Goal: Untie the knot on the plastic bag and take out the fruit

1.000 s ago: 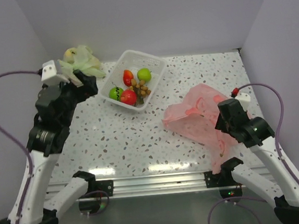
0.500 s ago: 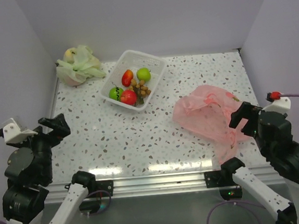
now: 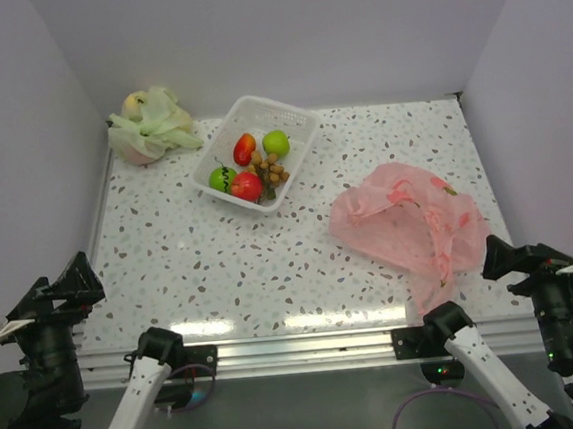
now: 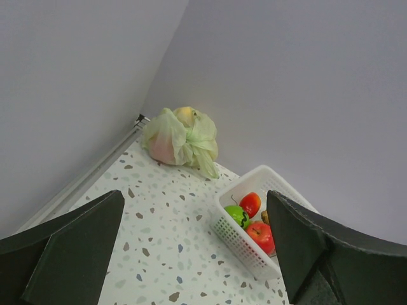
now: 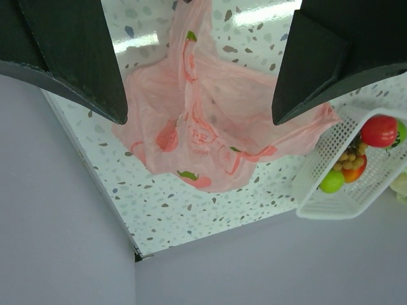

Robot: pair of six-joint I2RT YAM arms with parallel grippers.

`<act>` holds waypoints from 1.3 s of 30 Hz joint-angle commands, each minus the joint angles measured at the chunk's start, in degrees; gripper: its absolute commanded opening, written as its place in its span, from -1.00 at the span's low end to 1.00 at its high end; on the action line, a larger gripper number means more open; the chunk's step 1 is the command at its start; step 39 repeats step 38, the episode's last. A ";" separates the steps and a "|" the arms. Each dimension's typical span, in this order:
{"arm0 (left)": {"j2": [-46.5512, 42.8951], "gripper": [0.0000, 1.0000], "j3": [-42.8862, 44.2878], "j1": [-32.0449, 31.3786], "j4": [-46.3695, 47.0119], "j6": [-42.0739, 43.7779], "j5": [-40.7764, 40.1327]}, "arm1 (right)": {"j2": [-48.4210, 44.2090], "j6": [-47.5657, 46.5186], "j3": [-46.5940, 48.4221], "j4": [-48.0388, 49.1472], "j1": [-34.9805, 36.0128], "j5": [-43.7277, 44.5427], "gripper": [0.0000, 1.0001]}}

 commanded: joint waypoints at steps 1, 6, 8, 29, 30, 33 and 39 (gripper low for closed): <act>-2.51 1.00 -2.13 0.20 6.09 3.30 1.82 | -0.73 -3.52 -1.36 2.13 -0.10 0.28 0.97; -4.62 1.00 -4.33 0.20 9.09 3.75 5.79 | -3.46 -4.76 -2.85 4.59 -0.10 -0.69 0.97; -5.93 1.00 -5.82 0.11 9.18 3.57 5.53 | -4.16 -5.02 -3.03 4.95 -0.10 -0.86 0.97; -7.88 1.00 -13.65 0.11 10.24 2.60 4.47 | -6.10 -4.93 -6.63 6.18 -0.19 2.21 0.97; -7.79 1.00 -13.65 0.11 10.32 2.60 4.38 | -5.92 -4.93 -6.81 6.26 -0.10 2.30 0.97; -7.53 1.00 -13.83 0.20 11.03 2.95 4.47 | -5.75 -5.02 -7.33 6.62 -0.01 2.39 0.97; -7.26 1.00 -14.27 0.11 11.64 3.22 4.56 | -5.66 -5.28 -8.21 7.58 -0.10 2.21 0.97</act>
